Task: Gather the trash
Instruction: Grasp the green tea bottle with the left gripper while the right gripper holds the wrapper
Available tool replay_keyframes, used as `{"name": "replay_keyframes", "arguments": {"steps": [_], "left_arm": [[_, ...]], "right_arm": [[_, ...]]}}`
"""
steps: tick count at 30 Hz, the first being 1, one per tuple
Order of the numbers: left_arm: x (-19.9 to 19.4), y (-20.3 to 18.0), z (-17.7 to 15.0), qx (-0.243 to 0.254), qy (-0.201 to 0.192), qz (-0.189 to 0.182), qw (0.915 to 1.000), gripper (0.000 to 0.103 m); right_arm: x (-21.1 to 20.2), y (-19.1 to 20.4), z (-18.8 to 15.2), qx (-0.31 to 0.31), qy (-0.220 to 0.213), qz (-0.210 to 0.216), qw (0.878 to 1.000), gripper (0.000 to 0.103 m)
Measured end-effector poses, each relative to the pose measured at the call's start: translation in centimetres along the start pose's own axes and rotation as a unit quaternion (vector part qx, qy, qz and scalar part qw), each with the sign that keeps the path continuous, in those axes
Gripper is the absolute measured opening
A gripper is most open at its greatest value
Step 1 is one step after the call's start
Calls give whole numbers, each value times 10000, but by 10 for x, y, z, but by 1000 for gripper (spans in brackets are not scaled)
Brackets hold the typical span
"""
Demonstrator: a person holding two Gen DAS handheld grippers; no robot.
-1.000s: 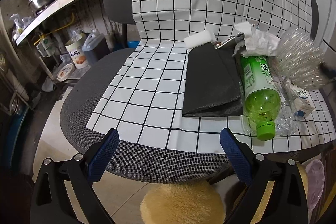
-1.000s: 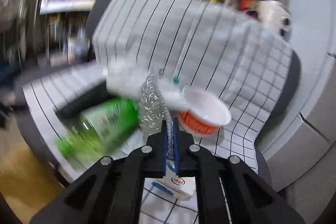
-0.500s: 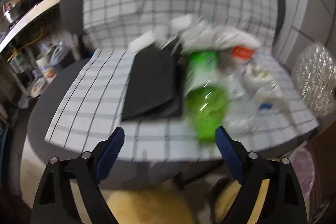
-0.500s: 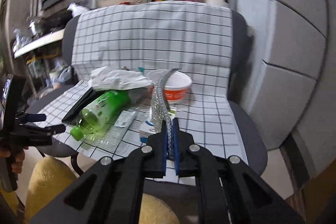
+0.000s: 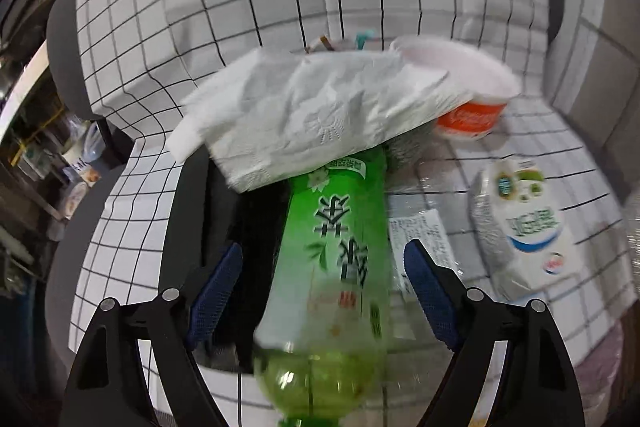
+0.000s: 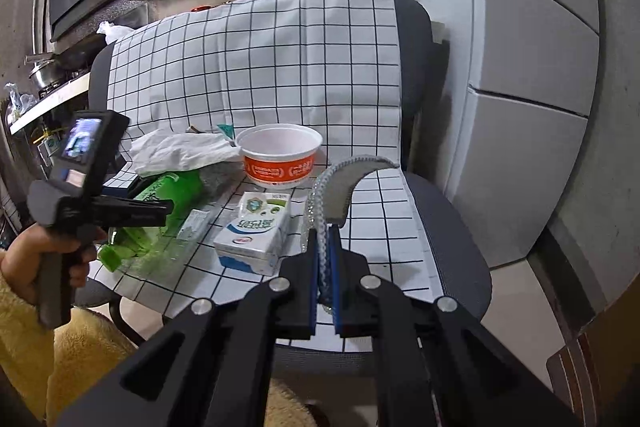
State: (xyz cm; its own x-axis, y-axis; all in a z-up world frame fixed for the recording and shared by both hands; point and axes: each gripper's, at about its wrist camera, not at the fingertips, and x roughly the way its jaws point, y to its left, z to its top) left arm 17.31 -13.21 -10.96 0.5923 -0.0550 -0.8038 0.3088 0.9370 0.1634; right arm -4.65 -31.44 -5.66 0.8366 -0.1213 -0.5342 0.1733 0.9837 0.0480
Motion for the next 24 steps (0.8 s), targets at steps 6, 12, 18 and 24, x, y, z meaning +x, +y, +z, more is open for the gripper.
{"name": "replay_keyframes", "arguments": {"steps": [6,12,18,24], "left_arm": [[7,-2,0,160,61,64,9998,58],[-32,13,-14,-118,-147,-898,9958,58],[-85,21,-56,-384,-486,-1744,9827,58],[-120,9,-83,-402,-1063,-1565,9811,58]], "right_arm": [[11,-6,-4,71,113,66,9999,5],[15,-6,0,83,151,115,9998,5],[14,3,-1,10,182,120,9998,5],[-6,0,-1,-9,114,-40,9999,5]]}}
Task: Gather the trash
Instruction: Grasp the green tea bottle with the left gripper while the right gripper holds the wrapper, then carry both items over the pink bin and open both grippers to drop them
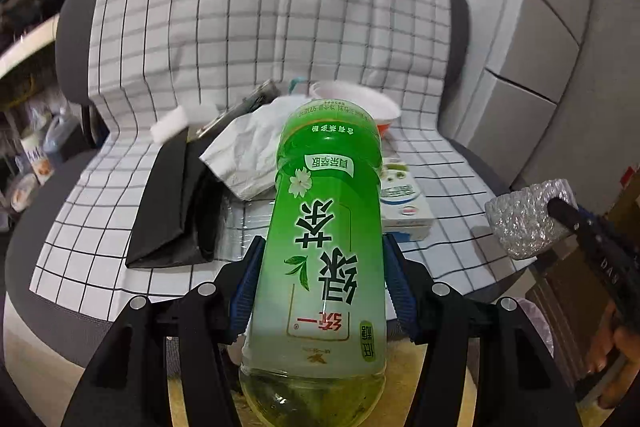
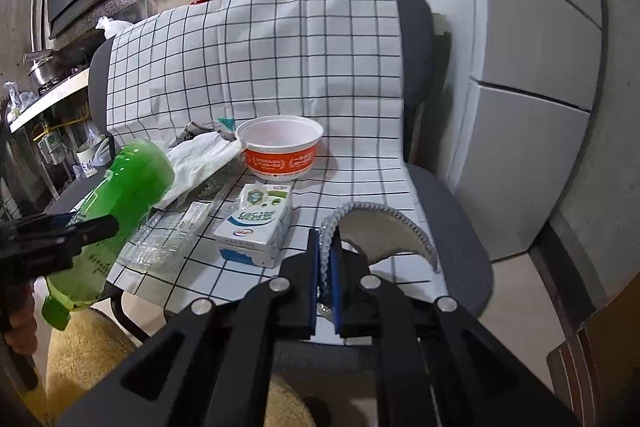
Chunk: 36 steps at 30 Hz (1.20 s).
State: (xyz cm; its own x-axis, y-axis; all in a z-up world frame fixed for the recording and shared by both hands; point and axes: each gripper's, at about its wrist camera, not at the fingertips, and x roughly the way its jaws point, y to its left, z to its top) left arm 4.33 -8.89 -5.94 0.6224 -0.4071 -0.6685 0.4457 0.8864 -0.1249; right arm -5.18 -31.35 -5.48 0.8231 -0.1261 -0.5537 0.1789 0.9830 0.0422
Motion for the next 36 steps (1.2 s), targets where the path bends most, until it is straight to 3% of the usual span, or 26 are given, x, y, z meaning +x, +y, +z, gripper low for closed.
{"name": "replay_keyframes", "arguments": {"steps": [9,14,19,22,23,24,31,36], "left_arm": [[9,-74,-10,531,-56,-1126,9922,58],[30,-123,-21,834,185,-1635,9828,58],[45,-158,-37,1078,476,-1824,9761,58],[51,-173,-42,1198,570,-1838,9740,59],[53,-177,-43,1228,603,-1852,9731,59],[56,-183,-44,1265,648,-1885,9717,59],[66,-225,-58,1685,798,-2133,9590,59],[73,-267,-76,2113,944,-2525,9395,59]], "right_arm": [[-50,-43,-31,165,128,-981,9950,6],[-67,-82,-69,476,563,-1551,9851,6],[-67,-129,-115,992,1078,-1873,9713,7],[-65,-153,-136,1397,1261,-1919,9632,20],[-65,-157,-140,1491,1297,-1924,9612,31],[-64,-162,-144,1570,1315,-1910,9600,37],[-78,-179,-145,1799,1048,-1974,9580,40],[-102,-198,-144,2048,662,-2136,9529,40]]}}
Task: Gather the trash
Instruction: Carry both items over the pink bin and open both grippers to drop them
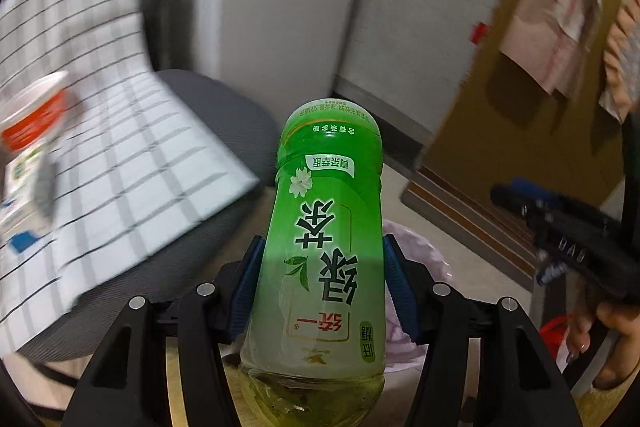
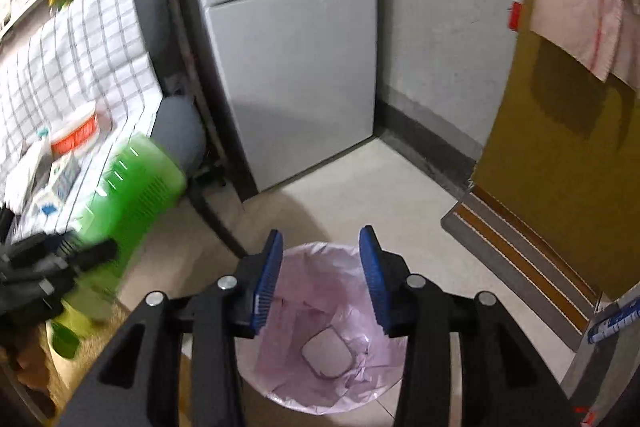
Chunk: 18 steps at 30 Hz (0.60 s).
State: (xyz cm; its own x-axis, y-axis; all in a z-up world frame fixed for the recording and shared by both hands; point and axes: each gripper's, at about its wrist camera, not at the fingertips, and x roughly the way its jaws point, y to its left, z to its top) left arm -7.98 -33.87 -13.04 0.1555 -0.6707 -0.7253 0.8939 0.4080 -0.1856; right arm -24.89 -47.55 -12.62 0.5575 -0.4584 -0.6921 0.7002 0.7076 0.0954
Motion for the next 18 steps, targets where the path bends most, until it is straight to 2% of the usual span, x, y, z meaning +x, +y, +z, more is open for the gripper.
{"name": "replay_keyframes", "arguments": {"steps": [5,7,8,9,13,18], "left_arm": [[32,-31,7,267,170,-298,9991,61],[46,-42,11,396,194,-286,9986,68],[49,-44,12,419,179,-261,9986,75],[51,-46,13,426,145,-247,9987,77],[46,-35,14,288,164,-232,9992,77],[21,-6,10,72,-6,177,9998,77]], "right_arm": [[-12,-22,5,203,-208,-101,9995,40],[-15,-27,5,238,-235,-113,9994,40],[-16,-29,5,253,-245,-122,9993,40],[-16,-29,5,259,-249,-122,9993,42],[-14,-27,5,234,-216,-96,9994,43],[-12,-10,6,127,-184,48,9997,43]]}}
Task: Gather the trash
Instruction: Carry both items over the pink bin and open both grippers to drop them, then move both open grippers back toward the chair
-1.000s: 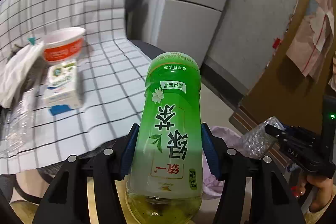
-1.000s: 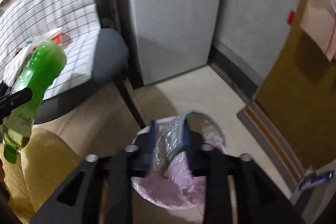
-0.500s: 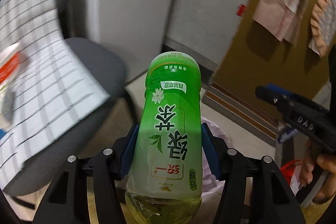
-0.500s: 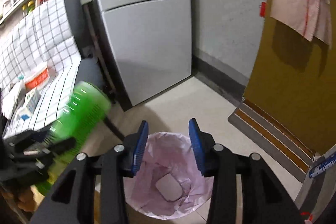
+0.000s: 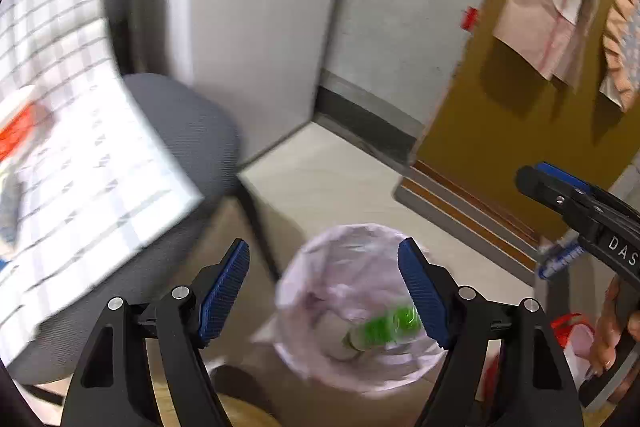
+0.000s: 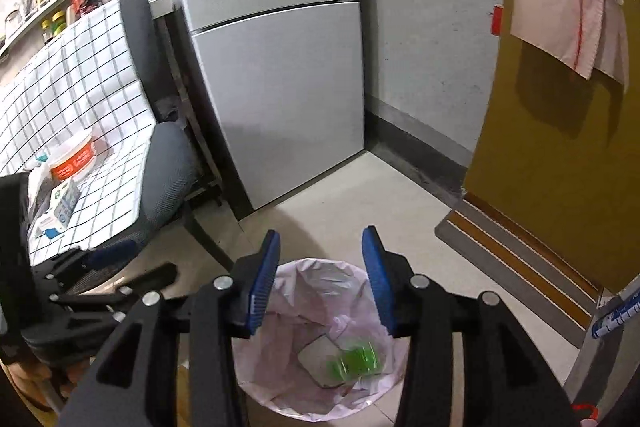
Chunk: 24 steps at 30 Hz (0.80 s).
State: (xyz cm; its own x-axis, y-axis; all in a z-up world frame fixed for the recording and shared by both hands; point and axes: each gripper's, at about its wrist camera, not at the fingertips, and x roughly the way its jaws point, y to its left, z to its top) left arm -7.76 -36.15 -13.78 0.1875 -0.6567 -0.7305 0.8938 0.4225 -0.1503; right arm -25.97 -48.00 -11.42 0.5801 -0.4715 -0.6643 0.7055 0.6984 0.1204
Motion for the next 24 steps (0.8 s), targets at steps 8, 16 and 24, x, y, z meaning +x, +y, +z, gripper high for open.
{"name": "replay_keyframes", "arguments": {"steps": [8,16,24], "left_arm": [[-73,69,-29,-401,-250,1065,9932,77],[-145,149,-72,-1276,-295,1915,9727,77],[-210,214,-114,-2063,-487,2836,9352,79]], "right_arm": [[0,62,6,-271,-42,809,9963,42],[-8,165,10,-1147,60,1846,9761,43],[-8,266,7,-2070,67,2360,9494,53]]}}
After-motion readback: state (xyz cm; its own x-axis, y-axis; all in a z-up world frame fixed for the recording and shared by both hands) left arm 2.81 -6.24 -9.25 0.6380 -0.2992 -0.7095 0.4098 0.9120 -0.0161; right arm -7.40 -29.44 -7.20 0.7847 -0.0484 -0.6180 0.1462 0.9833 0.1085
